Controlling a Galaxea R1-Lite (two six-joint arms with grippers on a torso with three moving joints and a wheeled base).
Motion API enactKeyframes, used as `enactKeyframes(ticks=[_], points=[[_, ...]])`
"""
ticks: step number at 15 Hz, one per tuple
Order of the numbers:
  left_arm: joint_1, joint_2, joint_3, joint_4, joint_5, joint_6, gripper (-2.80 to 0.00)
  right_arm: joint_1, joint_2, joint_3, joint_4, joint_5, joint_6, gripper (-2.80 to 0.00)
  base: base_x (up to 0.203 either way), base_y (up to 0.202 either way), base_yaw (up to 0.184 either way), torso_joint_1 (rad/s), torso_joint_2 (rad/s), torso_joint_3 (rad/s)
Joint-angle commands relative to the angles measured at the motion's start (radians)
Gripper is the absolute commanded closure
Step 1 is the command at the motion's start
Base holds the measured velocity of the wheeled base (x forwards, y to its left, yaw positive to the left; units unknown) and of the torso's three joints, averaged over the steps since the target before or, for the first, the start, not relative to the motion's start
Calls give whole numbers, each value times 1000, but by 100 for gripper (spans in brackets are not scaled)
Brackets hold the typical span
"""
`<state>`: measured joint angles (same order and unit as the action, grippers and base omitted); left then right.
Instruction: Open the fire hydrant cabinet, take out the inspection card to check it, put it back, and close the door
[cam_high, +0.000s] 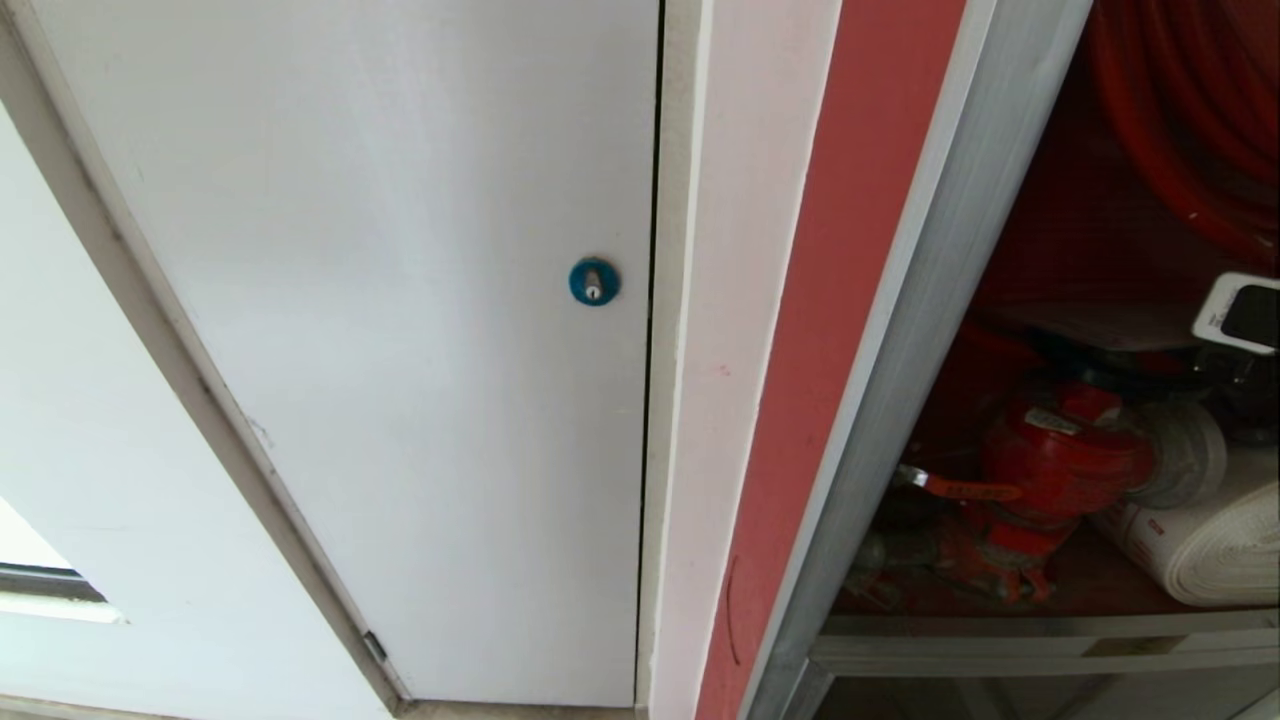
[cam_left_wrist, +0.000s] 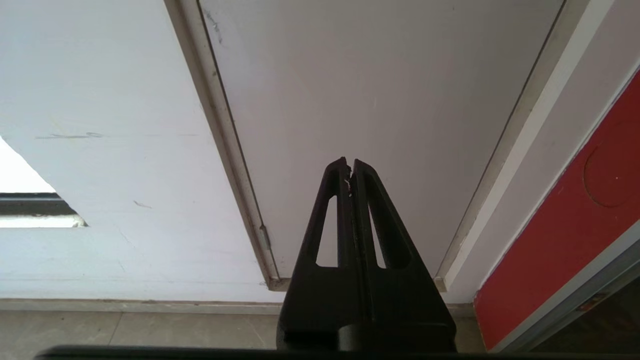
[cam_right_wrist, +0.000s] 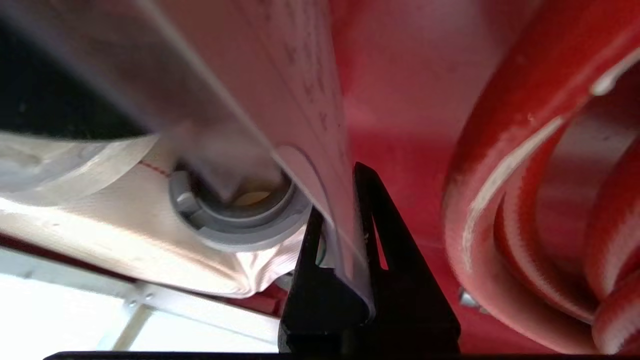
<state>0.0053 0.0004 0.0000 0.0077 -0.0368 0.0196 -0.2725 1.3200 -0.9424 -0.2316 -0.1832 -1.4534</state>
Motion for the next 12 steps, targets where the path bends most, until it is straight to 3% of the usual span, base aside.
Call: enactKeyframes(ticks=[1, 6, 7, 12], points=[[1, 1, 0, 0, 0, 0, 0, -1, 15, 13, -14, -1, -12, 0, 0, 0, 0, 0, 0, 0], [1, 1, 0, 0, 0, 0, 0, -1, 15, 20, -15, 0, -14, 0, 0, 0, 0, 0, 0, 0], [1, 0, 0, 0, 0, 0, 0, -1, 15, 20, -15, 1, -13, -280, 0, 0, 0, 0, 0, 0], [1, 1, 0, 0, 0, 0, 0, -1, 2, 24, -15, 2, -15, -280, 0, 0, 0, 0, 0, 0]])
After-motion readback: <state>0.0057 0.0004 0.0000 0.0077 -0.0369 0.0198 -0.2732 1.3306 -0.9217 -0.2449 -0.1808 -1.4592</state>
